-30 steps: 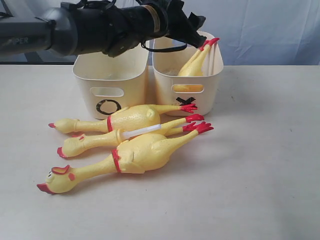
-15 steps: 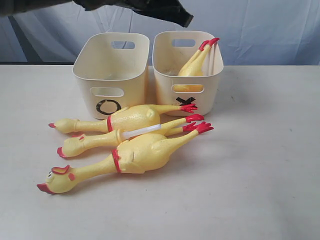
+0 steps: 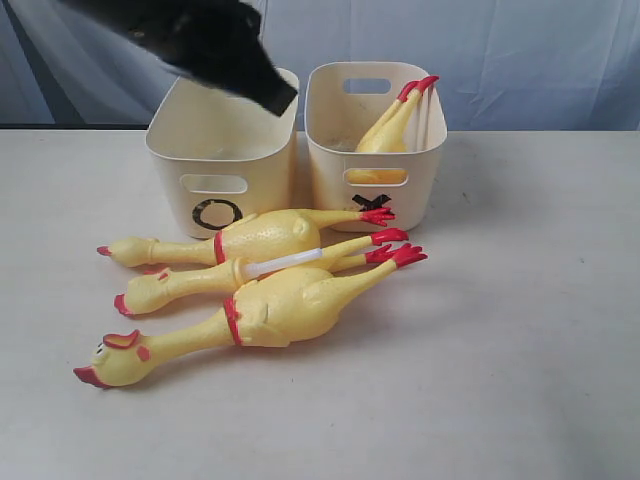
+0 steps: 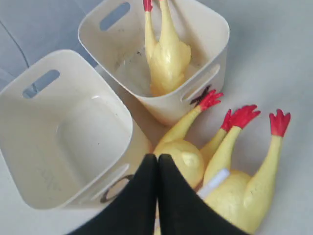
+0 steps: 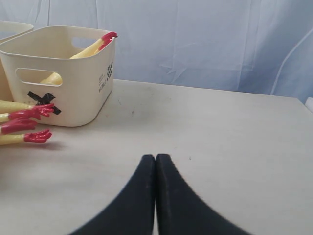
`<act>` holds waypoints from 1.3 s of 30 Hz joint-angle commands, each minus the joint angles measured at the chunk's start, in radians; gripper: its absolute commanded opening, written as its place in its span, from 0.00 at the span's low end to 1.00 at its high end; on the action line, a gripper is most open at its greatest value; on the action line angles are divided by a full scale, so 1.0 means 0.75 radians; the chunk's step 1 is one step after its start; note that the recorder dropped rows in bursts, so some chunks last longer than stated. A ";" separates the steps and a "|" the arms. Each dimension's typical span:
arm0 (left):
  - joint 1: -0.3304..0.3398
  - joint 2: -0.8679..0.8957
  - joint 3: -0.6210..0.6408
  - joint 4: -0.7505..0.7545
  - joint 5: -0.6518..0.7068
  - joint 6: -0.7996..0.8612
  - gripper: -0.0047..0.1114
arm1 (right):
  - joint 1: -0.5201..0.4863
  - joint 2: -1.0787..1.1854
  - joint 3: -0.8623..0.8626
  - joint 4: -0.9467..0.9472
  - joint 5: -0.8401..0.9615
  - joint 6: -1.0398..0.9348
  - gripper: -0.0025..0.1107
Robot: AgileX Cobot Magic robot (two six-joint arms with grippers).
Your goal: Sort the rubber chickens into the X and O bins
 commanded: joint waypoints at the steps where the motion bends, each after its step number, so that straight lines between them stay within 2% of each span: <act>1: -0.002 -0.194 0.290 -0.041 -0.120 -0.076 0.04 | -0.006 -0.008 0.011 0.001 -0.009 -0.003 0.01; 6: -0.002 -0.492 0.748 -0.041 -0.390 -0.207 0.04 | -0.006 -0.008 0.011 0.001 -0.009 -0.003 0.01; 9: -0.002 -0.591 0.887 -0.032 -0.463 -0.219 0.04 | -0.006 -0.008 0.011 0.001 -0.009 -0.003 0.01; 13: -0.002 -0.722 1.039 -0.032 -0.468 -0.219 0.04 | -0.006 -0.008 0.011 -0.006 -0.025 -0.003 0.01; 18: -0.002 -0.908 1.227 -0.034 -0.468 -0.290 0.04 | -0.006 -0.008 0.011 0.158 -0.247 0.014 0.01; 23: -0.002 -1.102 1.306 -0.034 -0.439 -0.451 0.04 | -0.006 -0.008 0.011 0.311 -0.446 0.017 0.01; 27: -0.002 -1.246 1.306 -0.016 -0.429 -0.464 0.04 | -0.006 -0.008 0.011 0.317 -0.430 0.017 0.01; 32: -0.002 -1.411 1.306 -0.010 -0.332 -0.464 0.04 | -0.006 -0.008 0.011 0.338 -0.461 0.017 0.01; 36: -0.002 -1.585 1.306 0.000 -0.303 -0.464 0.04 | -0.006 -0.008 0.011 0.628 -0.551 0.124 0.01; 39: -0.002 -1.712 1.306 0.067 -0.277 -0.464 0.04 | -0.006 -0.008 0.010 0.661 -0.515 0.149 0.01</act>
